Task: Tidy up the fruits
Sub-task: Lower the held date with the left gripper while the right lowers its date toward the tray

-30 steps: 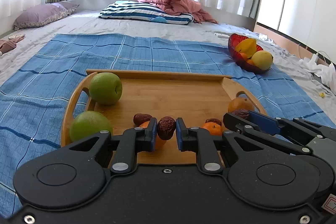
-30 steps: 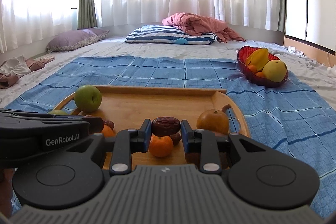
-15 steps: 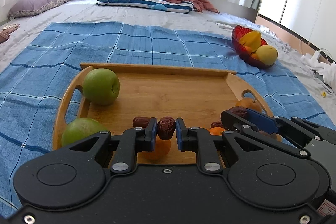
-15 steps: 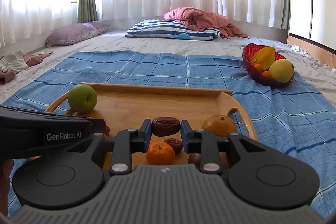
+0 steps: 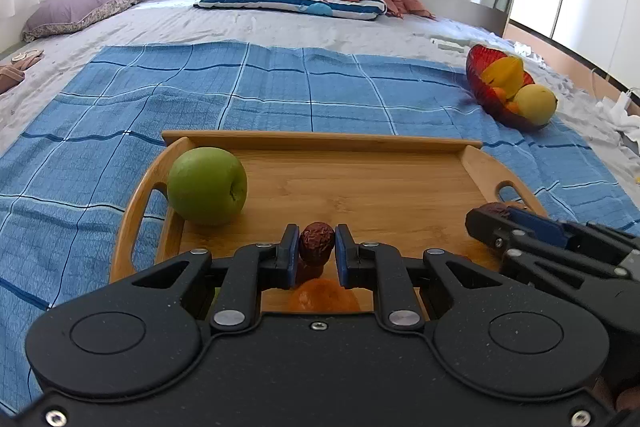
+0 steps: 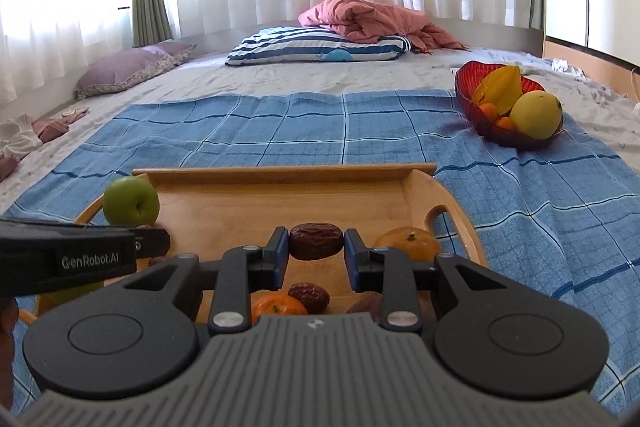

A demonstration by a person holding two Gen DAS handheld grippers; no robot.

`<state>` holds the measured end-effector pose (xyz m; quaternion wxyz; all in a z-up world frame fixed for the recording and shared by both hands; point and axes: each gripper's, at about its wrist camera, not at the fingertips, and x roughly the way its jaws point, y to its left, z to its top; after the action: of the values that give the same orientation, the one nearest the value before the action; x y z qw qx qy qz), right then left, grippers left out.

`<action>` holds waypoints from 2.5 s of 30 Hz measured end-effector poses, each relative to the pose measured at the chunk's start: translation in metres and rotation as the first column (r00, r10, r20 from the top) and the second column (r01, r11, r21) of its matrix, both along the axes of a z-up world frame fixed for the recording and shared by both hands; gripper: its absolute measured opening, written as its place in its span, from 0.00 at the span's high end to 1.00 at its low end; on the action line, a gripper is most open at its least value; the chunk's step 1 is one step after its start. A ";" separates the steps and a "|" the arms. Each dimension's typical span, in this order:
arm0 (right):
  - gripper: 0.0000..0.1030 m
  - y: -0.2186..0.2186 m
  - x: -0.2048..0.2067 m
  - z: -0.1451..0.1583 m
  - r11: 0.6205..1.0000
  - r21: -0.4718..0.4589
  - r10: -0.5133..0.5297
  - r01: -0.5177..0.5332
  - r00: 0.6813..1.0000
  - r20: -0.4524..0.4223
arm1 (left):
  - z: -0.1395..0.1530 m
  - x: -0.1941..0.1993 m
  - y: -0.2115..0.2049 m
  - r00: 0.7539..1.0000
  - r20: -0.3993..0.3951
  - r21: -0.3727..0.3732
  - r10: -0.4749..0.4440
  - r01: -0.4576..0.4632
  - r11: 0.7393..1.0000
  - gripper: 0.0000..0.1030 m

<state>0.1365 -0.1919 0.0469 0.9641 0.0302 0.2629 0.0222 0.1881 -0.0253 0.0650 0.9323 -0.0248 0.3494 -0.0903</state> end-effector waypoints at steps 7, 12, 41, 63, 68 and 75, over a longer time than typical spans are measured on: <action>0.66 -0.001 0.015 0.005 1.000 -0.018 0.011 -0.011 1.000 -0.016 | 0.000 0.014 -0.001 1.000 -0.017 0.001 0.004 -0.004 1.000 0.83; 0.66 -0.003 0.030 0.008 0.999 -0.006 0.044 -0.045 0.997 -0.068 | 0.001 0.034 -0.001 0.998 -0.064 -0.003 -0.008 0.008 1.000 0.83; 0.66 -0.004 0.103 -0.013 0.997 0.042 0.069 -0.058 0.945 -0.319 | -0.020 0.091 -0.008 0.979 -0.203 0.040 0.004 0.004 0.999 0.83; 0.66 0.006 0.108 -0.017 0.996 -0.012 0.078 -0.087 0.938 -0.337 | -0.027 0.092 -0.009 0.981 -0.195 0.055 -0.004 0.015 0.998 0.82; 0.65 0.008 0.108 -0.019 0.995 -0.021 0.081 -0.094 0.938 -0.338 | -0.027 0.093 -0.008 0.981 -0.195 0.048 -0.004 0.013 0.999 0.82; 0.64 0.010 0.107 -0.019 0.995 -0.028 0.083 -0.098 0.938 -0.337 | -0.027 0.092 -0.008 0.982 -0.191 0.050 -0.005 0.014 0.999 0.82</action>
<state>0.2437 -0.1823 0.0279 0.9037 0.0000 0.4245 0.0550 0.2803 -0.0331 0.0378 0.8945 -0.0080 0.4393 -0.0830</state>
